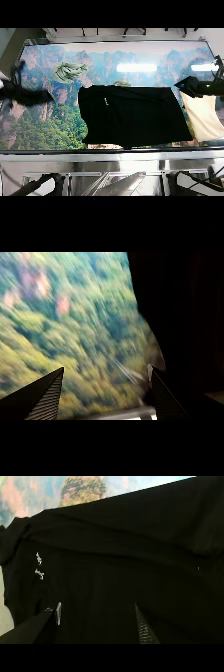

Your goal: Fold the shirts.

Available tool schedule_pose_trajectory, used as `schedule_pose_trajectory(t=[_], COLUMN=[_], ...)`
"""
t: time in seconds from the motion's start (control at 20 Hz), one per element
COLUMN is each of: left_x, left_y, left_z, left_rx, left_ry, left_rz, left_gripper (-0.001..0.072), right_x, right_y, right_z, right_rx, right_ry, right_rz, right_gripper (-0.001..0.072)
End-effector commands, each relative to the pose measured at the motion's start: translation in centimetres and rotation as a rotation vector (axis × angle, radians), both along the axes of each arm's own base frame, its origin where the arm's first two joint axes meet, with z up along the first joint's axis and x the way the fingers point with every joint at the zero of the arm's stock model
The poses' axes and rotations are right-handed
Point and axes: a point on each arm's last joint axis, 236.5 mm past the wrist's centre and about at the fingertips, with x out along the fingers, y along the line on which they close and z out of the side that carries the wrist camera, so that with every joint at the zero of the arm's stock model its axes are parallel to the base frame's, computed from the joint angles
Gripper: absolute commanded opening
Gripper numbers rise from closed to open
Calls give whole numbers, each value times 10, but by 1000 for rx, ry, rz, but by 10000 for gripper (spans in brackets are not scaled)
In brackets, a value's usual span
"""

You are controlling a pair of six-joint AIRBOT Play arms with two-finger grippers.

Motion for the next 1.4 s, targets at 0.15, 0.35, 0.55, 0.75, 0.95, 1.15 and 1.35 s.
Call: schedule_pose_trajectory(t=[0.15,0.35,0.55,0.75,0.95,1.15,1.35], left_x=[-112,-126,-146,-135,-103,-105,-97], left_y=[-68,-90,-115,-126,-138,-150,-75], left_z=[-94,-125,-154,-173,-177,-173,-150], left_rx=[-164,-191,-238,-215,-174,-190,76], left_ry=[243,321,431,427,301,269,317], left_rz=[-309,-516,-655,-684,-667,-716,-488], left_gripper=[593,592,592,591,582,14,13], right_x=[-29,-41,-49,-49,-49,-52,-57], right_y=[23,28,32,32,32,35,33], right_z=[52,71,79,80,80,78,72], right_rx=[14,6,14,34,41,44,23], right_ry=[-79,-109,-109,-91,-83,-71,-49], right_rz=[46,43,34,15,8,23,31], right_gripper=[532,532,533,532,532,532,532])
